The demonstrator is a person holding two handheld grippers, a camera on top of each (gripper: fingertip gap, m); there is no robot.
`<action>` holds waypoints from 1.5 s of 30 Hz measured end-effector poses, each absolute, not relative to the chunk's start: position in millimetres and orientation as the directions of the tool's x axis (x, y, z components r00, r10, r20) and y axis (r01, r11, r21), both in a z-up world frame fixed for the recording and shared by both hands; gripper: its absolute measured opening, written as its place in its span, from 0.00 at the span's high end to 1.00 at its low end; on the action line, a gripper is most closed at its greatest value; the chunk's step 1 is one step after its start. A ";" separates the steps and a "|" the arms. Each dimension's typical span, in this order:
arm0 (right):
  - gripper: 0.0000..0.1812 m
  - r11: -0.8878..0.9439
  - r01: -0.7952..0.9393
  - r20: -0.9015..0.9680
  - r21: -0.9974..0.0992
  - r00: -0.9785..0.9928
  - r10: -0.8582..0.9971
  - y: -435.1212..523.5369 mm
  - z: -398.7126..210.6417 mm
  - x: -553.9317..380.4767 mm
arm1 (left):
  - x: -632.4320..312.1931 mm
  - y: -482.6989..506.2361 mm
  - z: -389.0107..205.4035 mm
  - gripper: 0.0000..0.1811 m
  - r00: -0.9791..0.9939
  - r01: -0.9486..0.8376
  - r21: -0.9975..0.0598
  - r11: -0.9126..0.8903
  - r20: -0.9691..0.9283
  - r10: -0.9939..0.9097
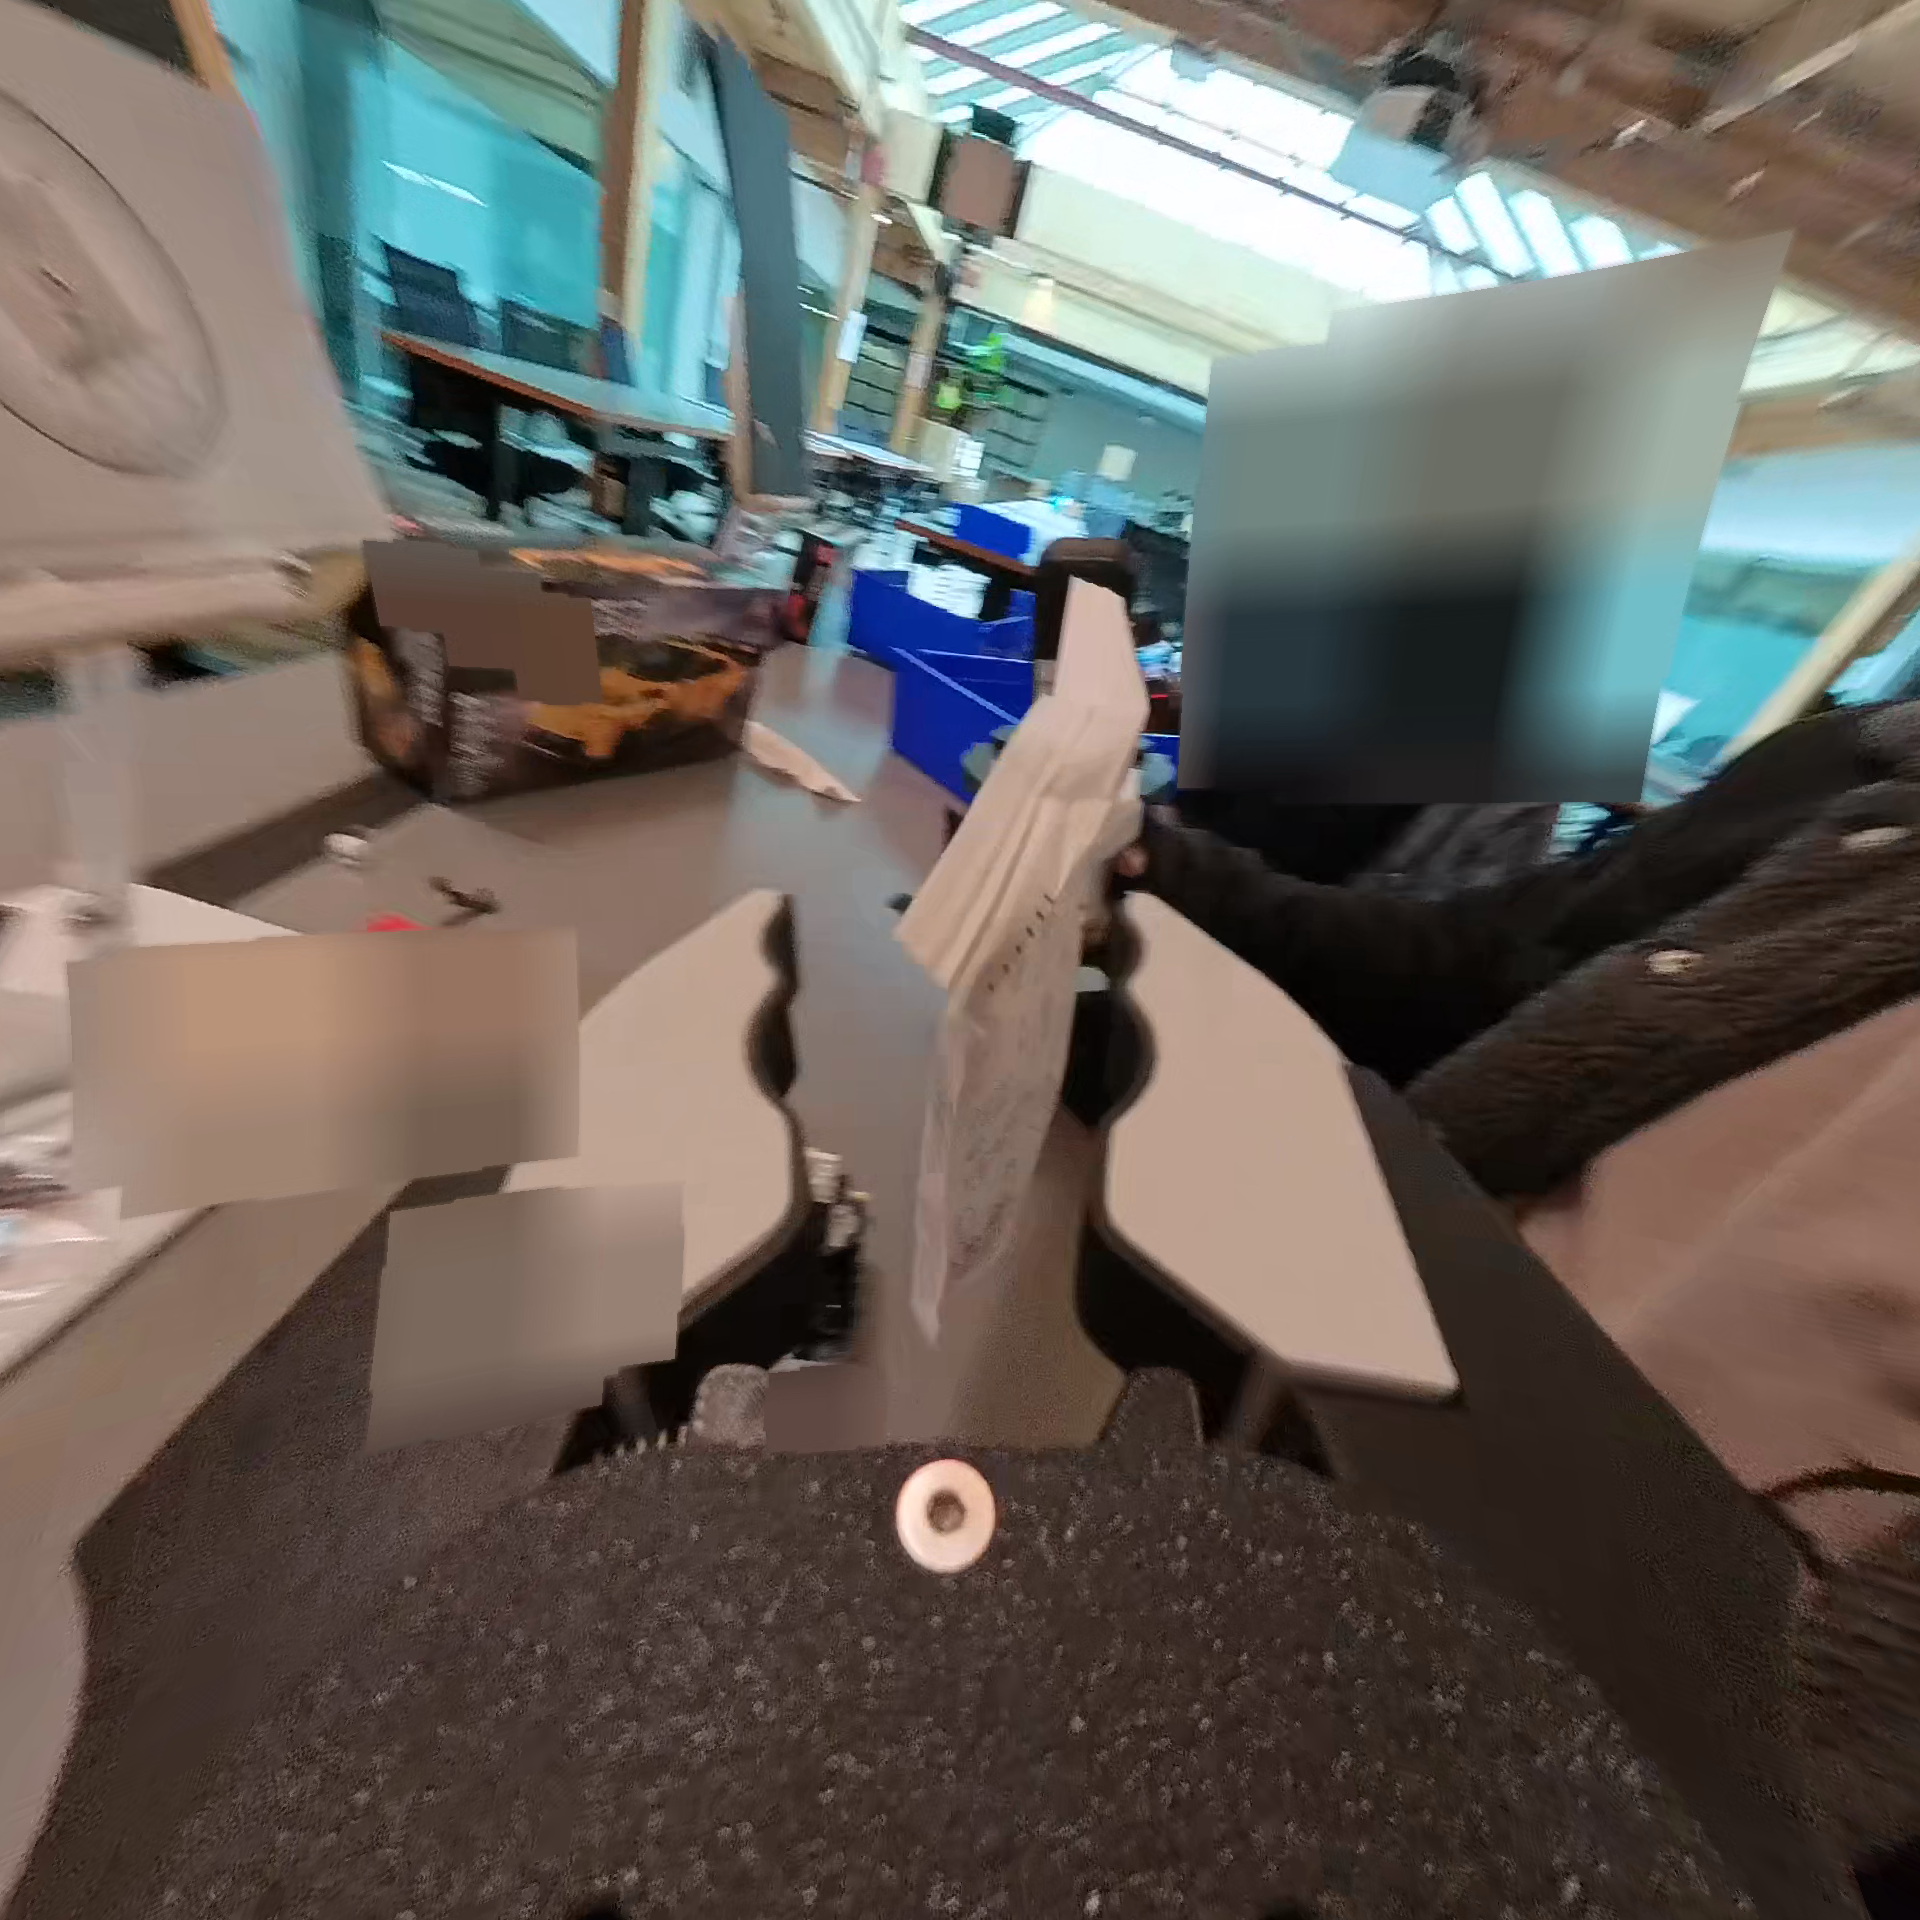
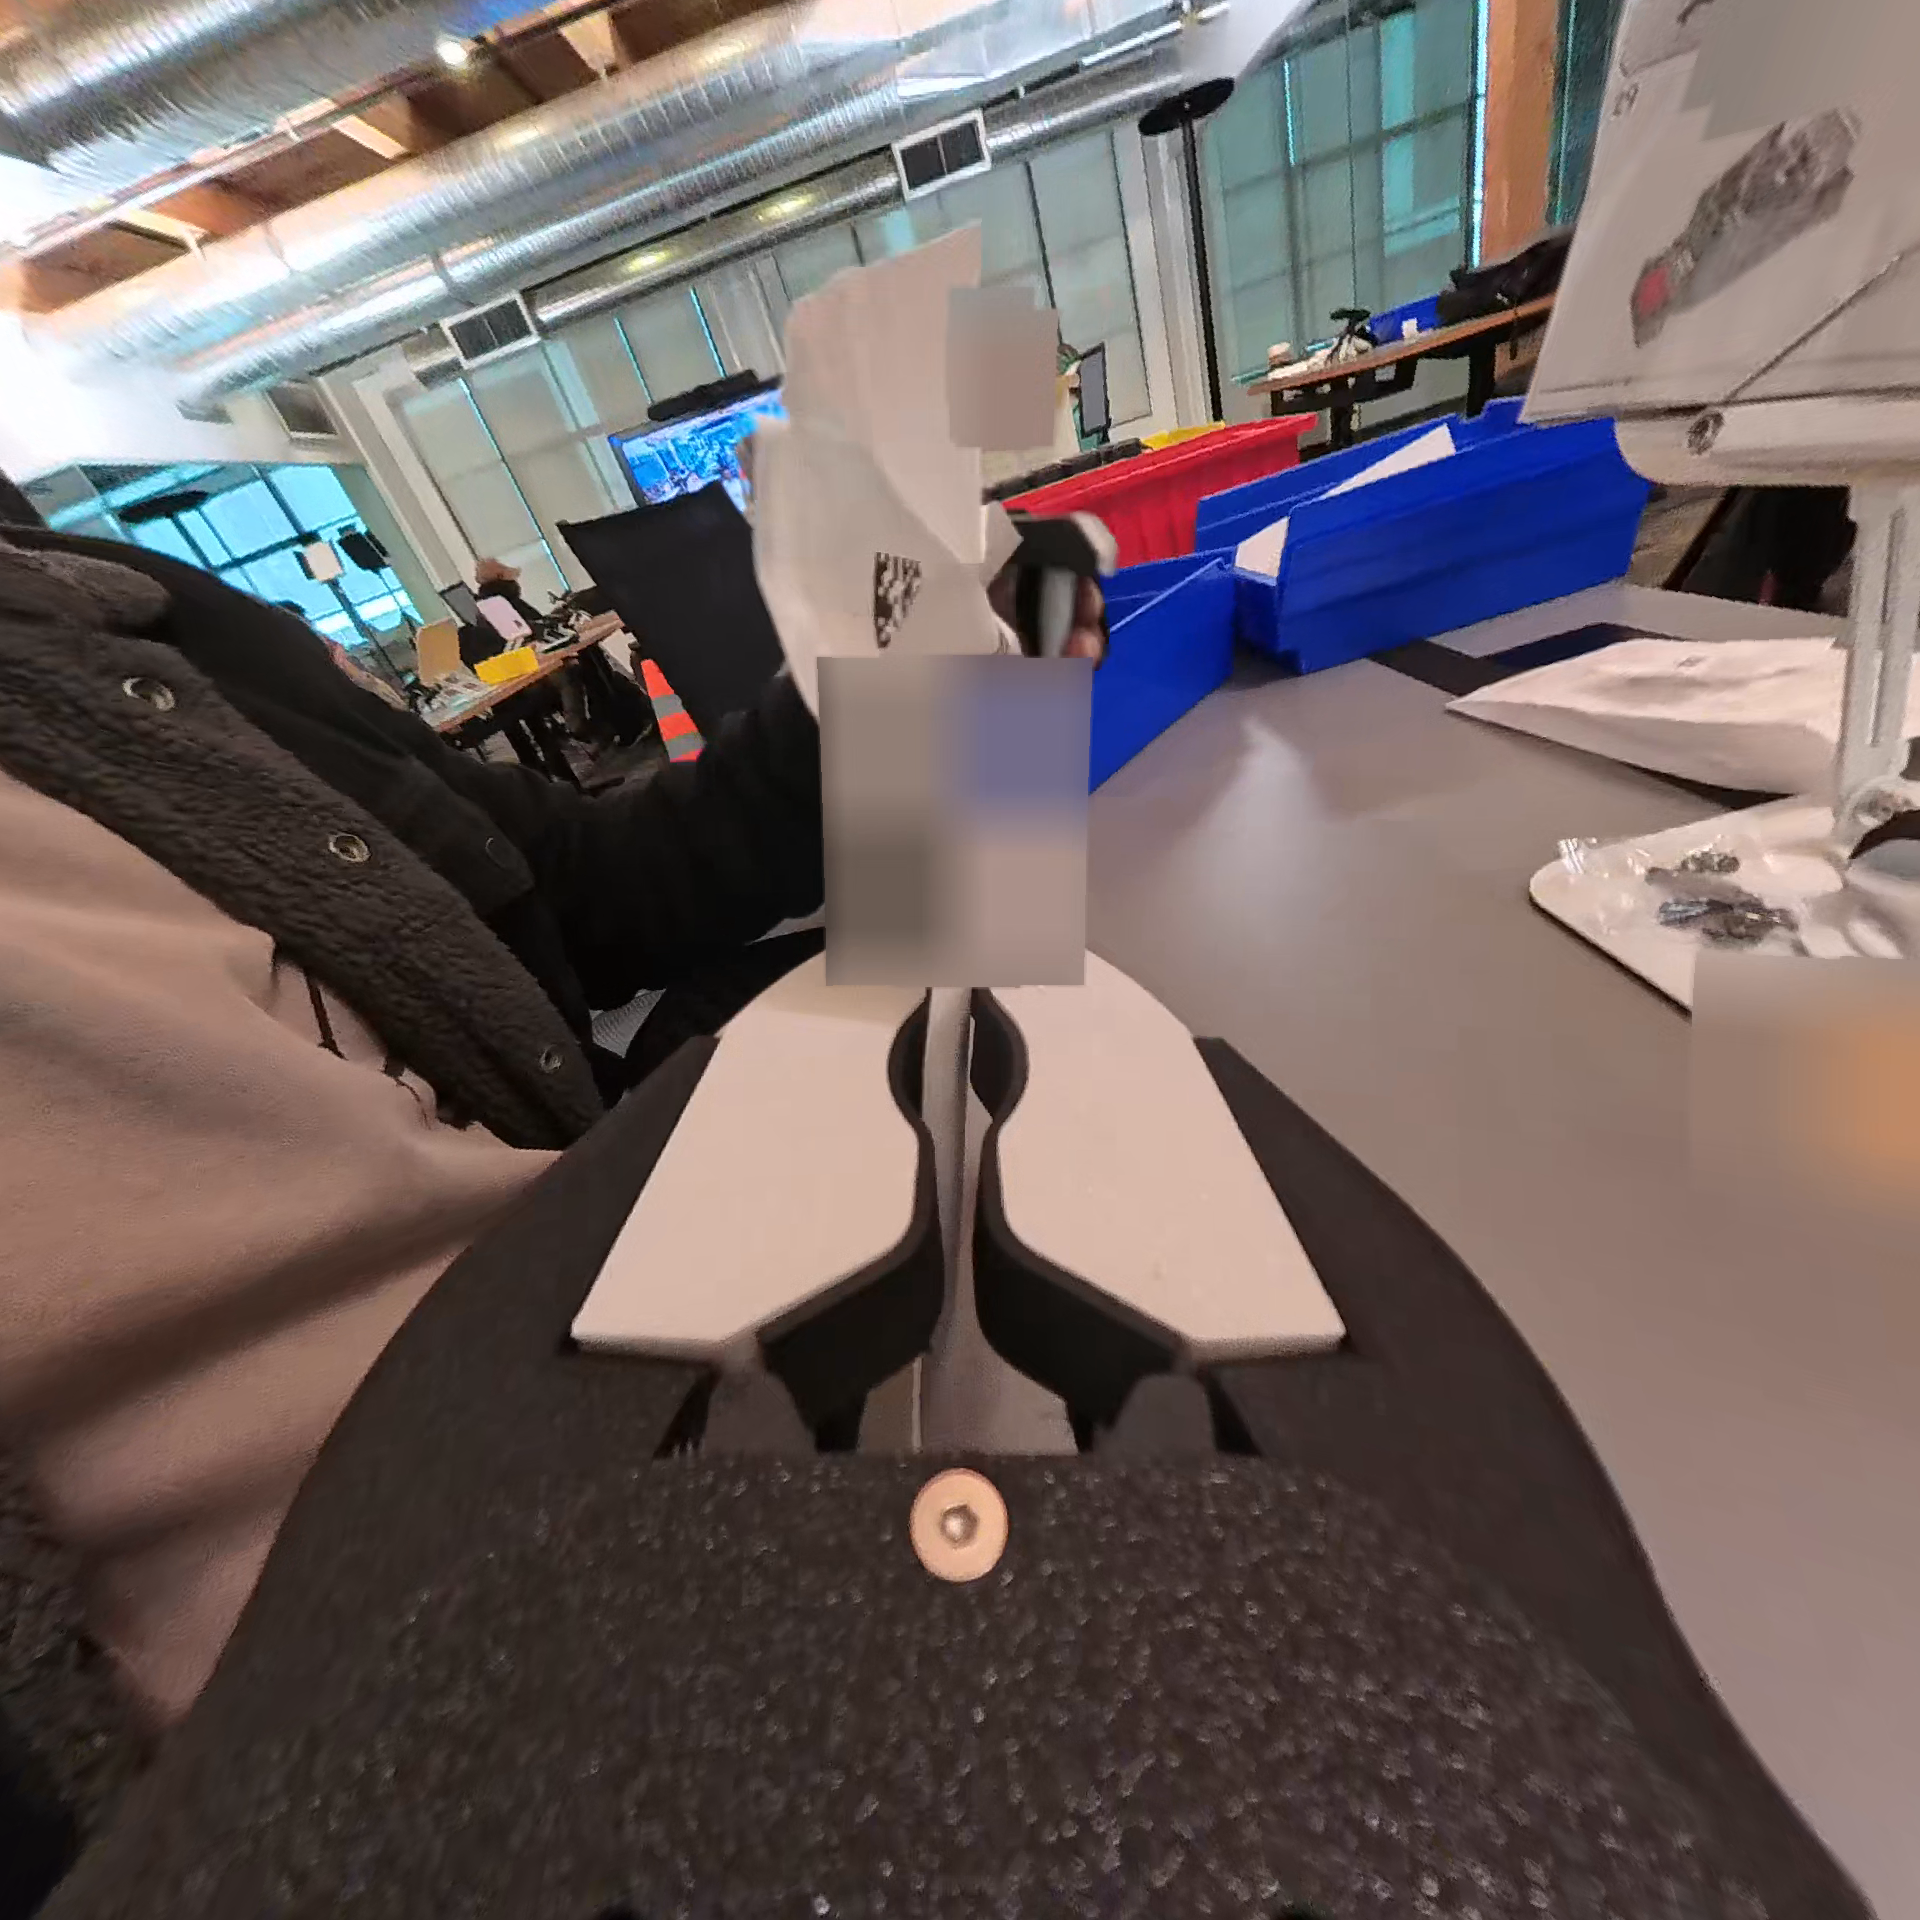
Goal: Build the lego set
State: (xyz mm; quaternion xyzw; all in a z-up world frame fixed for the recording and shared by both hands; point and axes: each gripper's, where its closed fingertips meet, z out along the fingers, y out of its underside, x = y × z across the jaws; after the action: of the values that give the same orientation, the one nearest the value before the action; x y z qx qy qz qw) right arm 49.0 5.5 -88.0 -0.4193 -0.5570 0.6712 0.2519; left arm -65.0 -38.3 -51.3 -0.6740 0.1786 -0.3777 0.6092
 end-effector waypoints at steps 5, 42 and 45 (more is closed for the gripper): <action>1.00 -0.221 0.146 -0.265 -0.964 -0.532 0.804 0.3 -91.6 47.4 | -32.9 -50.5 -52.1 1.00 0.450 0.251 -0.922 -0.295 0.381 -0.808; 1.00 -0.287 0.105 -0.305 -0.952 -0.367 0.879 40.4 -23.8 15.8 | -39.5 -35.3 -56.0 0.97 0.666 0.088 -0.992 -0.092 0.127 -0.736; 1.00 -0.281 0.106 -0.300 -0.954 -0.290 0.909 57.6 -31.7 11.2 | -41.7 -20.7 -61.6 0.99 0.718 0.087 -0.987 -0.135 0.156 -0.679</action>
State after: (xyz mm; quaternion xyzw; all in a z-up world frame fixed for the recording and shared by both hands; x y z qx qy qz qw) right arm 11.2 57.6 -31.7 -0.5015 -0.5060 0.6237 0.3217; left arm -41.7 -20.7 -61.6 -0.6875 0.2152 -0.3079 0.6215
